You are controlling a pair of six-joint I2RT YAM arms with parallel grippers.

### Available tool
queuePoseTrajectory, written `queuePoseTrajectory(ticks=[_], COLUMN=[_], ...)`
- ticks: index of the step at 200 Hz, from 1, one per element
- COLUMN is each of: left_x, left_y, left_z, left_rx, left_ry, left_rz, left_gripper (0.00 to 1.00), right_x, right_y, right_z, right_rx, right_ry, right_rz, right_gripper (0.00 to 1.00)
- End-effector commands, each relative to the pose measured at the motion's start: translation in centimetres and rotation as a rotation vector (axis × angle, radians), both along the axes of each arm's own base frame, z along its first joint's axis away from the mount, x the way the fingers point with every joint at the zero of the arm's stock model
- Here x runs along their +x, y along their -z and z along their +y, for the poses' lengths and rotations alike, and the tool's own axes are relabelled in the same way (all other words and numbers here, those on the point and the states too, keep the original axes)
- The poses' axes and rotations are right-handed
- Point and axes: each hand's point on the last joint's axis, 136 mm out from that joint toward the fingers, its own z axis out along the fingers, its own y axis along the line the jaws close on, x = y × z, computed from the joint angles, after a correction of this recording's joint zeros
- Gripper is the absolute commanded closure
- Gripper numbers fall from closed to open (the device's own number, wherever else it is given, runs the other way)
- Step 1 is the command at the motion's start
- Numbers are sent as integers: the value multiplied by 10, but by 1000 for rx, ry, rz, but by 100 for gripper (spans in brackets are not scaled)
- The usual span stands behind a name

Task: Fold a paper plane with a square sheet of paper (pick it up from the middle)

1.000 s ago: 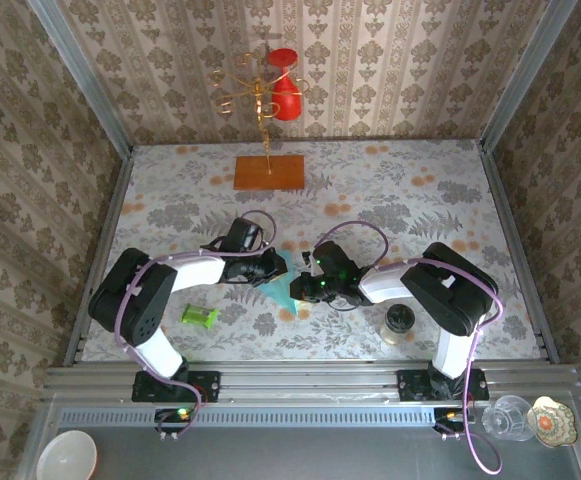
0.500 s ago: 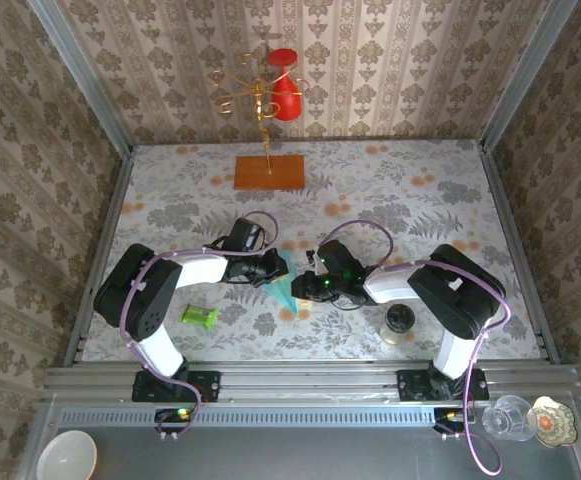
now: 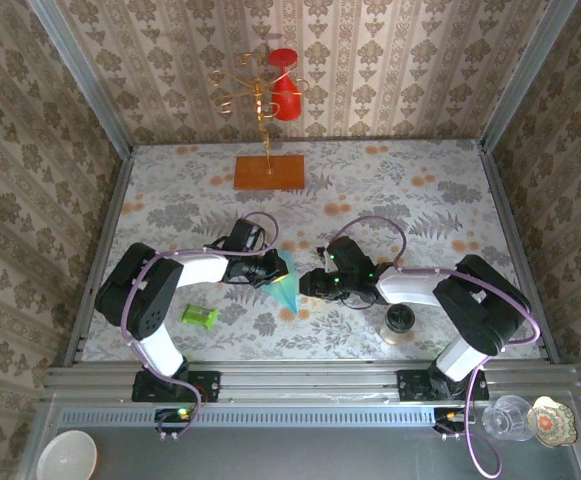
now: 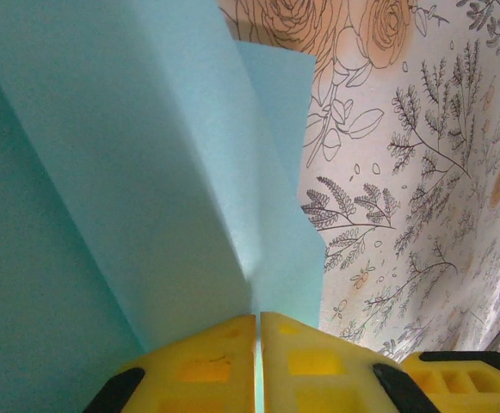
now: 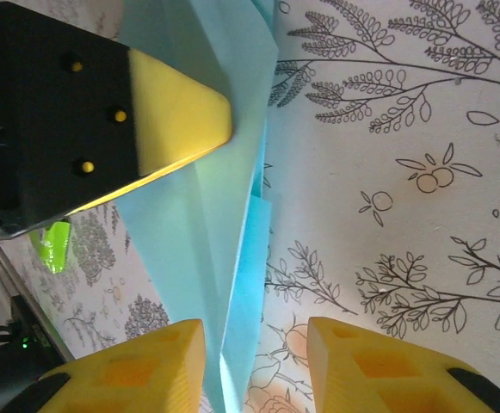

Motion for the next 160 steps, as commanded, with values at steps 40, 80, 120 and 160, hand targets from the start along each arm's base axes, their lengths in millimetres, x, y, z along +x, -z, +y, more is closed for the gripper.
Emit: queuePoseTrajectory(ticks=[40,80,120,160], left_x=[3,2,0,-1], left_y=[-2,-1,0,-1], left_z=[0,4,8,10], left_rx=[1,18,30,35], left_ry=[-1,-11,-19,-25], left_rz=[-4,-2,-1,-1], left_gripper=[88,89,90,90], right_x=[-10,-13,-16,-18], right_y=[9,19,28,32], right_z=[18,19,21,22], right_rx=[-26,-51,-74,-87], right_ry=[-96,-112,-123,-136], right_rz=[41,71,96,112], right_gripper=[60,63,65,67])
